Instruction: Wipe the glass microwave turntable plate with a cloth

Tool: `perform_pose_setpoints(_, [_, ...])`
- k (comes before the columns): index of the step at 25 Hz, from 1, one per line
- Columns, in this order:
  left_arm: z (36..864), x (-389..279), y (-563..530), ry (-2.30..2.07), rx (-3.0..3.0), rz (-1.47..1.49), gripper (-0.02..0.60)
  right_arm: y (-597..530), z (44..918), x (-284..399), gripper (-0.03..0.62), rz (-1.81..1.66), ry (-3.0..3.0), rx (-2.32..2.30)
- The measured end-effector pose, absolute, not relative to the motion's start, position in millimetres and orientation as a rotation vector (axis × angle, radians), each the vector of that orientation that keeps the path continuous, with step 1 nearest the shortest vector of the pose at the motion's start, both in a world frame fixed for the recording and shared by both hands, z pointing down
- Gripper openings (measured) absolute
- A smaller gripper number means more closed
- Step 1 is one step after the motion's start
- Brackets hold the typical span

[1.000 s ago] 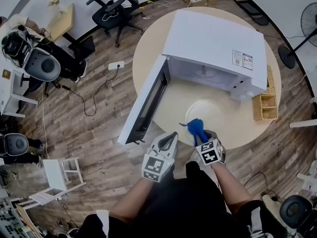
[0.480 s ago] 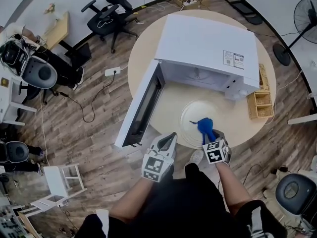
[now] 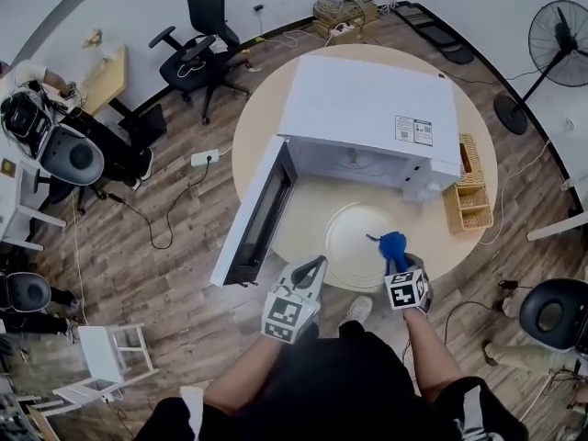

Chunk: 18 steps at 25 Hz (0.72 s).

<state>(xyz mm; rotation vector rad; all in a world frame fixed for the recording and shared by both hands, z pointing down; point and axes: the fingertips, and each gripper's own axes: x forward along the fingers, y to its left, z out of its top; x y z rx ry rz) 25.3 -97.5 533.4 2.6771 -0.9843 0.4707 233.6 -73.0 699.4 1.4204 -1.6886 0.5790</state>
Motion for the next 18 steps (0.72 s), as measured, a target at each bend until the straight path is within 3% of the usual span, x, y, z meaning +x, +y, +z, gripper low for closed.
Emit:
perform_pose_setpoints(9, [519.4,30.1,-102.8,-0.957,2.701,0.44,0.006,-77.5,688.9,233.0,0.075,0.572,-1.733,1.427])
perform_pose_setpoints(18, [493.0,35.0,-124.1,-0.983,2.739,0.349,0.006,-115.4,545.9,200.7,0.075,0.338,-2.063,1.628])
